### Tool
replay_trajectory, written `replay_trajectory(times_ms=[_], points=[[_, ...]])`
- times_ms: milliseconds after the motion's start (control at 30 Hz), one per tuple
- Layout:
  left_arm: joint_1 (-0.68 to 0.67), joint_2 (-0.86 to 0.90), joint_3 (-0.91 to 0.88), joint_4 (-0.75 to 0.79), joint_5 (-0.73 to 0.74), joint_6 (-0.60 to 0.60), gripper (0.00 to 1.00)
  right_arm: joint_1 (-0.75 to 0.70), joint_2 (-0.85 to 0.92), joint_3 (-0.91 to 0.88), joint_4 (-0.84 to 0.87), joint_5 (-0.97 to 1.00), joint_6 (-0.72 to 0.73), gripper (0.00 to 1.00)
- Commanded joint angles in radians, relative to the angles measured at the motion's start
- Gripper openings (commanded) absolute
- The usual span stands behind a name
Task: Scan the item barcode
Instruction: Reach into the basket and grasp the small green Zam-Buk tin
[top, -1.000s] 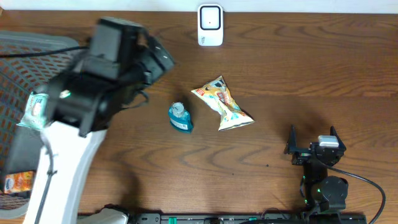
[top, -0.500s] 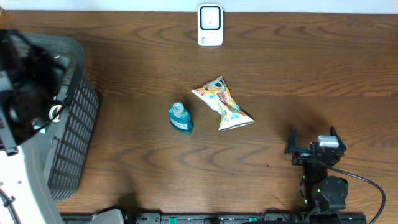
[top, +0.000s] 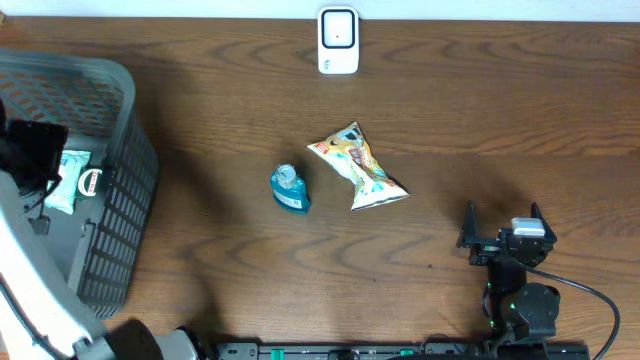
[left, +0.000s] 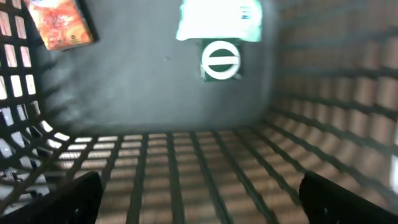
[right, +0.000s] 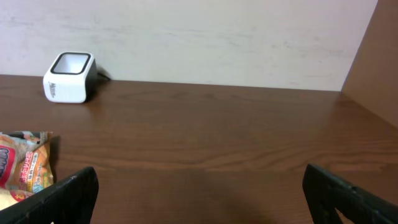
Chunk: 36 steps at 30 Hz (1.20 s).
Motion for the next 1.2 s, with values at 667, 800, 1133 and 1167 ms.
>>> replay_trajectory(times_ms=[667,800,1133,1167], points=[[-0.006,0.545,-0.053,0.258,-0.013,0.09,0.99,0.006,-0.005,-0.001,-0.003,-0.002,-0.009,0.99],[-0.019,0.587,-0.053,0.26,-0.013,0.036,0.99,0.006,-0.005,-0.001,-0.003,-0.002,-0.009,0.99],[-0.022,0.651,-0.068,0.298,-0.065,-0.014,1.0,0.006,-0.005,-0.001,-0.003,-0.002,-0.009,0.99],[-0.022,0.658,-0.068,0.3,-0.062,-0.014,1.0,0.006,-0.005,-0.001,-0.003,-0.002,-0.009,0.99]])
